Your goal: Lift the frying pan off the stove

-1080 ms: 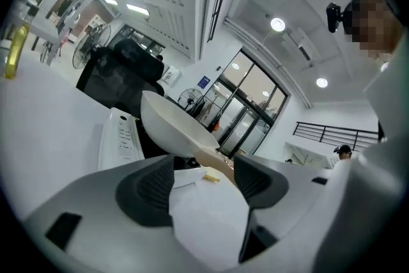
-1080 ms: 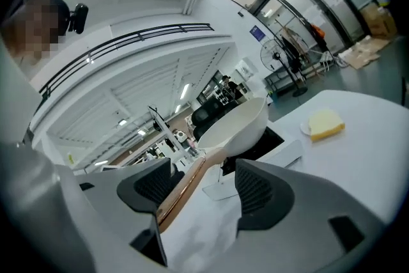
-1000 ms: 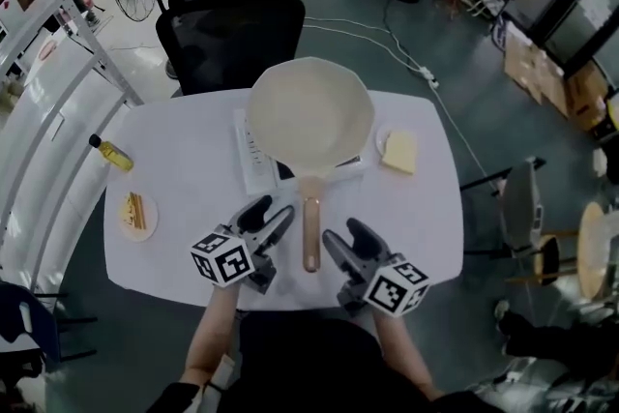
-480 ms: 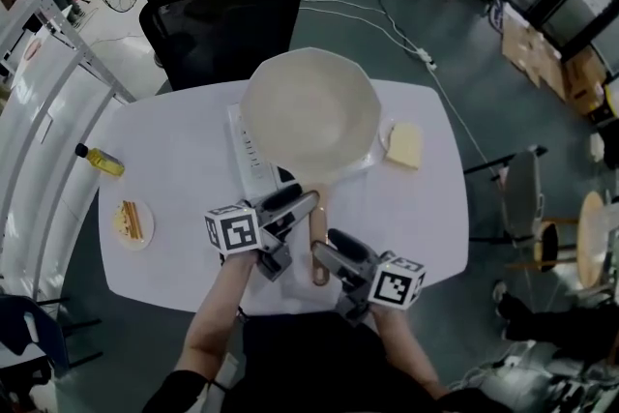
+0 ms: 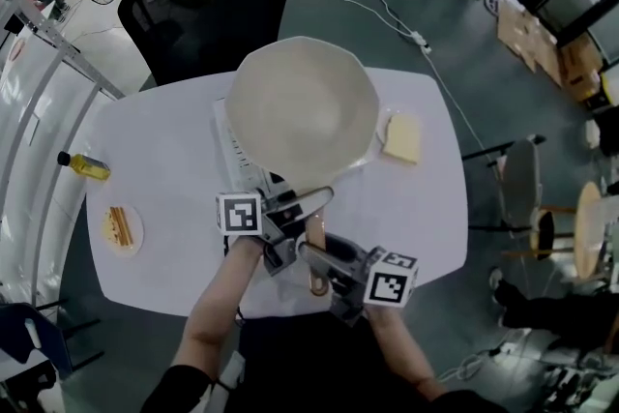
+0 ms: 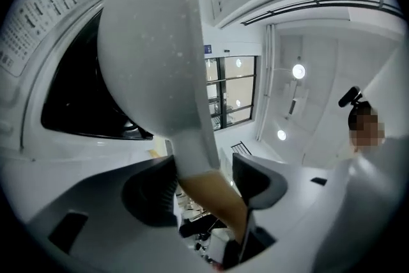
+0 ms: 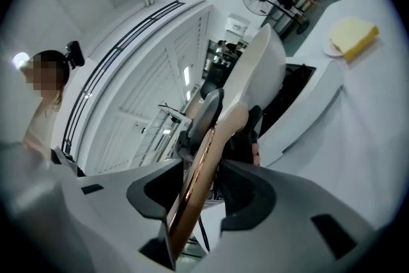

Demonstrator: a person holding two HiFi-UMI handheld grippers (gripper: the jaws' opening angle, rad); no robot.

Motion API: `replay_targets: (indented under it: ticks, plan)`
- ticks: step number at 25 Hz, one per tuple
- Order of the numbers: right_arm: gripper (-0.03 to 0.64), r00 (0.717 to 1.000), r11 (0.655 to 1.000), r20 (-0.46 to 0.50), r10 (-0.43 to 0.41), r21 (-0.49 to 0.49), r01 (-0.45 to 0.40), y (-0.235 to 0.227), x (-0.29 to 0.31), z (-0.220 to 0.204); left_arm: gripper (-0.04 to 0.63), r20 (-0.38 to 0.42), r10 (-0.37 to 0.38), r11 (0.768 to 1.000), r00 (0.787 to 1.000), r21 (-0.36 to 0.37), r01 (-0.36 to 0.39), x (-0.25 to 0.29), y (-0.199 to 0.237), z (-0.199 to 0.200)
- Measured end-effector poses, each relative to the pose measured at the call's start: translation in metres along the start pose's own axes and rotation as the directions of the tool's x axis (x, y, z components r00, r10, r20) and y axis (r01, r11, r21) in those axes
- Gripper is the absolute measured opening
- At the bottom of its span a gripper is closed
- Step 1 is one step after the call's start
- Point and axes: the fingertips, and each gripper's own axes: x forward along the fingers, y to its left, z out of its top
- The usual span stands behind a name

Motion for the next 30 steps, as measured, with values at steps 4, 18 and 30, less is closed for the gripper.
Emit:
replay_targets:
  ticks: [4, 18, 30]
  plan:
    - [0.158, 0.999, 0.999, -0.027, -0.023, 0.023, 0.024, -0.009, -0.004, -0.007, 0.242, -0.022, 0.038, 0.999, 0.999, 0.001, -0.038, 0.003, 0.006, -0.006]
    - [0.169, 0.997, 1.000, -0.078, -0.002, -0.016, 0.000, -0.008, -0.017, 0.008, 0.250, 0.034, 0.095, 0.995, 0.995, 0.035, -0.096, 0.014, 0.004, 0.000]
    - [0.170, 0.996, 0.996, -0.060, 0.063, -0.055, -0.066, 0.007, -0.028, 0.032, 0.250, 0.097, 0.070, 0.996, 0.993, 0.055, -0.076, 0.023, -0.020, 0.015]
